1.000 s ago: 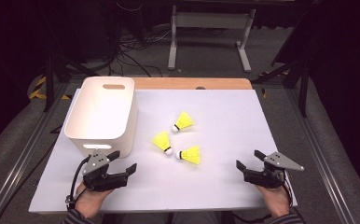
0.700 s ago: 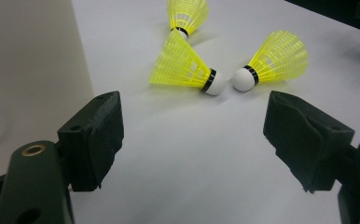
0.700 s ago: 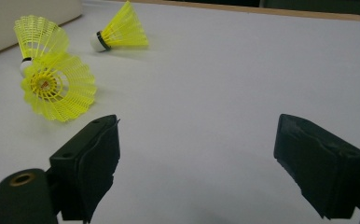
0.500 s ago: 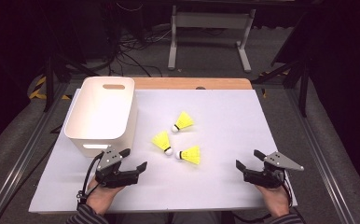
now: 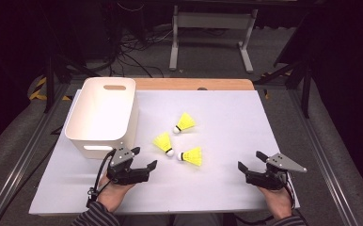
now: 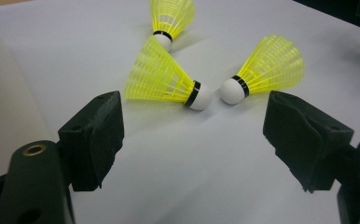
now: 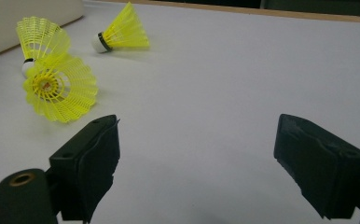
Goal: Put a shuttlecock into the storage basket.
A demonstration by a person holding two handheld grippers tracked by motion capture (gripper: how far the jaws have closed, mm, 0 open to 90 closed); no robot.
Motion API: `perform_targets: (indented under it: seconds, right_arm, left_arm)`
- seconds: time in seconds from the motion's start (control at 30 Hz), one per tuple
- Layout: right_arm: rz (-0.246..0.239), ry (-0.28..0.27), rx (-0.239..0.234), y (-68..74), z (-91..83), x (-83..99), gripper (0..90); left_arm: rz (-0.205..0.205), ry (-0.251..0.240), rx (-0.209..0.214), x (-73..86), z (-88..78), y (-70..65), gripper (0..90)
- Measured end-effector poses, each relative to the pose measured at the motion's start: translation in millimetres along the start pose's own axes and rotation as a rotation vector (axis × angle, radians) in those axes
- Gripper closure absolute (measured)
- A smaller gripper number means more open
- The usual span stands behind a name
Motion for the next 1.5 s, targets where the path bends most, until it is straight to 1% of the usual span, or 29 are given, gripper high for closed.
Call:
perform_targets:
  seconds: [0.07,0.13,0.17,0.27,0.3,0.33,0.37,0.4,0.5,0.6,0.67,0.7,0.73,0.77,0.83,0.87,0.9,1.03,1.1,1.13,1.17,1.2,1.23,1.27,1.33,1.37,1.4,1.43,1.5]
  right_arm:
    - [0.0,0.003,0.0,0.2,0.1,0.2,14.5]
    - [0.0,0.004,0.0,0.3,0.1,0.3,14.5]
    - [-0.001,0.002,0.0,0.3,-0.1,0.2,14.5]
    - [0.002,-0.001,-0.004,0.4,-0.4,-0.2,14.5]
    - [0.0,0.0,-0.002,0.0,0.0,-0.1,14.5]
    - [0.001,0.001,-0.002,0.1,0.3,0.1,14.5]
    - [0.001,0.001,-0.002,0.1,0.3,0.1,14.5]
    - [0.002,0.002,-0.003,0.5,0.2,0.2,14.4]
    - [0.0,-0.001,-0.004,0.4,0.0,-0.2,14.4]
    - [0.004,0.001,-0.005,0.4,-0.4,-0.3,14.4]
    - [0.004,0.0,-0.007,0.7,-0.3,-0.3,14.4]
    - [0.005,-0.001,-0.006,0.8,0.0,-0.3,14.4]
    - [0.005,-0.001,-0.006,0.8,0.0,-0.3,14.4]
    - [0.004,0.001,-0.008,0.8,-0.2,-0.2,14.4]
    - [0.005,0.0,-0.008,0.7,-0.2,-0.4,14.4]
    - [0.005,-0.001,-0.008,0.7,-0.3,-0.5,14.4]
    - [0.004,-0.001,-0.008,0.7,-0.4,-0.6,14.4]
    - [0.003,-0.002,-0.008,0.9,-0.5,-0.7,14.4]
    - [0.003,-0.002,-0.008,0.9,-0.6,-0.8,14.4]
    - [0.004,-0.002,-0.009,1.0,-0.6,-0.8,14.4]
    - [0.004,-0.003,-0.01,1.1,-0.5,-0.9,14.5]
    - [0.004,-0.004,-0.011,1.2,-0.4,-0.9,14.4]
    - [0.004,-0.004,-0.011,1.3,-0.4,-1.0,14.4]
    - [0.003,-0.004,-0.011,1.3,-0.4,-1.0,14.4]
    - [0.003,-0.004,-0.012,1.3,-0.3,-1.0,14.4]
    - [0.001,-0.002,-0.011,1.2,-0.4,-0.9,14.4]
    - [0.001,-0.001,-0.011,1.3,-0.3,-0.9,14.4]
    - [0.0,-0.001,-0.01,1.5,-0.3,-0.8,14.4]
    - [-0.001,-0.002,-0.014,2.4,-0.2,-0.8,14.4]
  left_arm:
    - [-0.002,0.006,0.005,-1.6,3.2,-0.5,21.3]
    - [-0.014,0.013,0.001,-2.7,6.7,-0.5,21.4]
    - [-0.018,0.018,0.006,-3.1,7.8,-0.7,21.4]
    - [-0.021,0.031,0.001,-4.9,11.4,0.0,21.4]
    - [-0.028,0.029,0.001,-5.5,12.7,-0.6,21.4]
    - [-0.031,0.038,0.0,-5.8,13.2,-0.3,21.4]
    - [-0.028,0.037,-0.001,-6.8,14.1,0.0,21.4]
    - [-0.021,0.037,-0.013,-7.8,14.6,1.7,21.4]
    - [-0.034,0.04,-0.002,-10.0,17.0,0.7,21.6]
    - [-0.04,0.043,-0.006,-12.7,18.8,1.9,21.7]
    - [-0.033,0.056,-0.006,-14.6,19.4,3.1,22.0]
    - [-0.037,0.058,-0.002,-15.5,20.0,2.5,22.9]
    - [-0.032,0.065,-0.009,-16.6,20.6,3.0,22.9]
    - [-0.018,0.067,-0.019,-18.0,21.3,4.6,23.2]
    - [-0.042,0.072,-0.009,-20.5,23.4,3.3,23.7]
    - [-0.043,0.081,-0.01,-21.6,24.8,4.3,23.8]
    - [-0.052,0.088,-0.008,-22.0,25.7,3.8,24.2]
    - [-0.048,0.111,-0.005,-24.8,30.7,3.3,26.0]
    - [-0.048,0.121,-0.013,-26.1,32.9,3.7,27.0]
    - [-0.041,0.128,-0.02,-26.6,33.7,4.7,27.3]
    - [-0.046,0.134,-0.02,-27.2,34.7,3.9,27.7]
    - [-0.041,0.141,-0.035,-27.6,35.3,4.2,28.6]
    - [-0.024,0.146,-0.044,-28.4,36.2,5.5,29.4]
    - [-0.021,0.159,-0.041,-28.7,37.6,5.5,29.6]
    - [-0.039,0.175,-0.039,-28.9,39.6,4.2,29.6]
    - [-0.024,0.181,-0.041,-29.5,40.5,5.7,29.8]
    - [-0.038,0.189,-0.039,-29.6,41.4,4.7,30.0]
    - [-0.028,0.19,-0.037,-30.5,42.5,5.7,30.2]
    - [-0.034,0.206,-0.033,-31.2,44.2,5.2,30.3]
Point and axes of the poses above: each handheld gripper's, and its own axes: z roughly forward along the jaws, x roughly out of its underside, y roughly to its left, the point moved 8 cm from there along z, roughly forward along the jaws, and after that the axes turned 9 degrees about z, right-handed, at the moved point
